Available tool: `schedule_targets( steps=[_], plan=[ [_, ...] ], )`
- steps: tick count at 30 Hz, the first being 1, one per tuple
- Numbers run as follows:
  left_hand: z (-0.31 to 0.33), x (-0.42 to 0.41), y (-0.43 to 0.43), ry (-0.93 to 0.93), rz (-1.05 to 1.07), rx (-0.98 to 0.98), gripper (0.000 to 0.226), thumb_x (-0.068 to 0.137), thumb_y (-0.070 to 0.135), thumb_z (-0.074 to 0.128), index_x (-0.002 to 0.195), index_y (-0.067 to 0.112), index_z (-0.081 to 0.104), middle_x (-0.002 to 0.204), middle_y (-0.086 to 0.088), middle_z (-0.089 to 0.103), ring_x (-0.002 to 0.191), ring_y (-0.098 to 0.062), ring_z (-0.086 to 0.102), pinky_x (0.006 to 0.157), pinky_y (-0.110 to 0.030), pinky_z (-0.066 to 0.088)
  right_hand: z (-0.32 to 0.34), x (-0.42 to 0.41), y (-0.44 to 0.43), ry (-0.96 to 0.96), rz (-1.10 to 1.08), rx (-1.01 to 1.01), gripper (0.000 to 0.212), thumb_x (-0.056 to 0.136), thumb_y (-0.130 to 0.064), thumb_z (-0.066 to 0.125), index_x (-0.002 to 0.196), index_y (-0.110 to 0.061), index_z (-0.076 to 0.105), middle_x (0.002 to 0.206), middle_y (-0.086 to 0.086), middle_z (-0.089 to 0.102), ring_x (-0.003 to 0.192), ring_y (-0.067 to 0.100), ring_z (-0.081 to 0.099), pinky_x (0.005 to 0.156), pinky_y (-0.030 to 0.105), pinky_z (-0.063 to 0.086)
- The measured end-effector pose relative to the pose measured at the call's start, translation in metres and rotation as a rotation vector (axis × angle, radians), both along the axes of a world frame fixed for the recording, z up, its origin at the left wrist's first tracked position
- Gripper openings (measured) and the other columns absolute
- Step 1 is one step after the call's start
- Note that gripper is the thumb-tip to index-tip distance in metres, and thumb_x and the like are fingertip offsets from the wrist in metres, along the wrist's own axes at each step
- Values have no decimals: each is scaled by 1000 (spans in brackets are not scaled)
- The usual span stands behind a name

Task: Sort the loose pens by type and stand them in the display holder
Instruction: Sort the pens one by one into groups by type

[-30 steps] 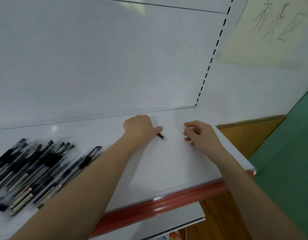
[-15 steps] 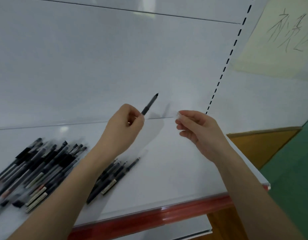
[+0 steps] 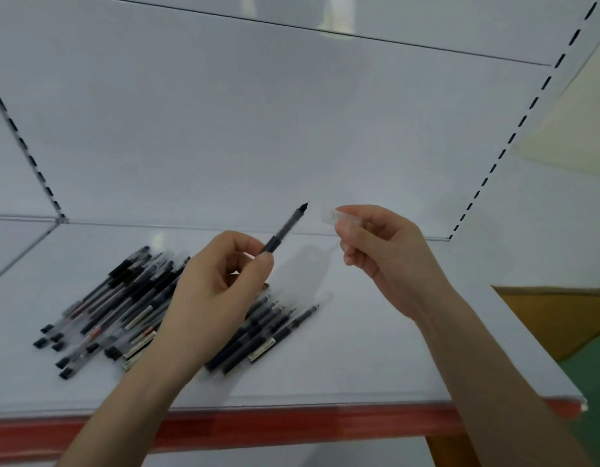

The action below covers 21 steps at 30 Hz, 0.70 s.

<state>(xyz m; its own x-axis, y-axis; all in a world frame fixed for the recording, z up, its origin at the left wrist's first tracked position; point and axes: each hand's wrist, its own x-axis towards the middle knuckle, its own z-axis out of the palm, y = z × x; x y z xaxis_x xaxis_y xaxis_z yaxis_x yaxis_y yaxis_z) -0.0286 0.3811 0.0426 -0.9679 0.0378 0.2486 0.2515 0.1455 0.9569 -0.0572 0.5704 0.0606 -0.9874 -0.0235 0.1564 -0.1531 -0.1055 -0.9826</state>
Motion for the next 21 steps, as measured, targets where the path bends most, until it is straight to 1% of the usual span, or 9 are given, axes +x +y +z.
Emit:
schedule_targets(
  steps=[2,4,6,8,10,13,17,19,21],
  plan=[
    [-1,3,-3,11,1,-13,13,75,33,56,76,21,58,52,5,50,43,-9,37,39,-15,32,1,1,-2,5,29,11,12,77,-12,65,86,-17,69,61,-5,55,57,9,51,56,17,45],
    [-2,4,-6,28,6,-35,15,72,35,55,75,21,58,52,3,50,46,-12,37,39,-17,32,2,2,-3,6,60,38,13,83,-9,60,89,-17,69,64,-6,55,60,8,53,57,17,46],
    [-3,6,-7,35,7,-56,14,75,35,58,76,21,58,53,3,50,47,-13,38,40,-18,32,4,3,-4,8,90,41,15,87,-8,55,93,-15,67,68,-4,57,63,7,55,58,17,47],
    [-4,8,-8,37,7,-67,12,81,30,62,76,20,58,53,4,51,48,-15,38,41,-18,31,6,4,-5,14,118,19,17,89,-8,51,95,-13,66,73,-4,62,65,6,58,58,17,49],
    [-5,8,-9,45,11,-79,13,79,34,60,76,21,58,52,6,52,47,-13,38,41,-16,32,9,5,-5,23,133,15,18,90,-7,49,96,-13,65,76,-7,67,67,5,60,59,17,49],
    [-6,8,-10,53,11,-104,14,71,37,55,74,23,58,51,6,52,46,-10,39,42,-15,33,11,6,-3,49,127,74,18,89,-5,51,97,-15,64,77,-5,67,67,6,61,59,17,49],
    [-6,8,-10,42,4,-124,12,77,34,60,75,23,59,55,2,54,47,-11,42,42,-15,35,12,6,-2,54,138,151,17,87,-3,55,94,-16,61,75,-2,68,65,7,60,59,17,49],
    [-5,8,-11,46,1,-143,13,73,36,58,76,22,59,58,-1,56,46,-10,43,43,-15,36,14,5,-1,61,154,171,16,86,-2,55,92,-16,62,73,-4,69,64,7,61,58,17,48],
    [-5,8,-11,46,-4,-163,11,77,32,63,76,22,60,64,-6,58,46,-10,43,43,-15,36,16,5,0,71,172,168,18,86,-2,55,92,-15,64,72,-4,69,65,7,61,58,17,48]
  ],
)
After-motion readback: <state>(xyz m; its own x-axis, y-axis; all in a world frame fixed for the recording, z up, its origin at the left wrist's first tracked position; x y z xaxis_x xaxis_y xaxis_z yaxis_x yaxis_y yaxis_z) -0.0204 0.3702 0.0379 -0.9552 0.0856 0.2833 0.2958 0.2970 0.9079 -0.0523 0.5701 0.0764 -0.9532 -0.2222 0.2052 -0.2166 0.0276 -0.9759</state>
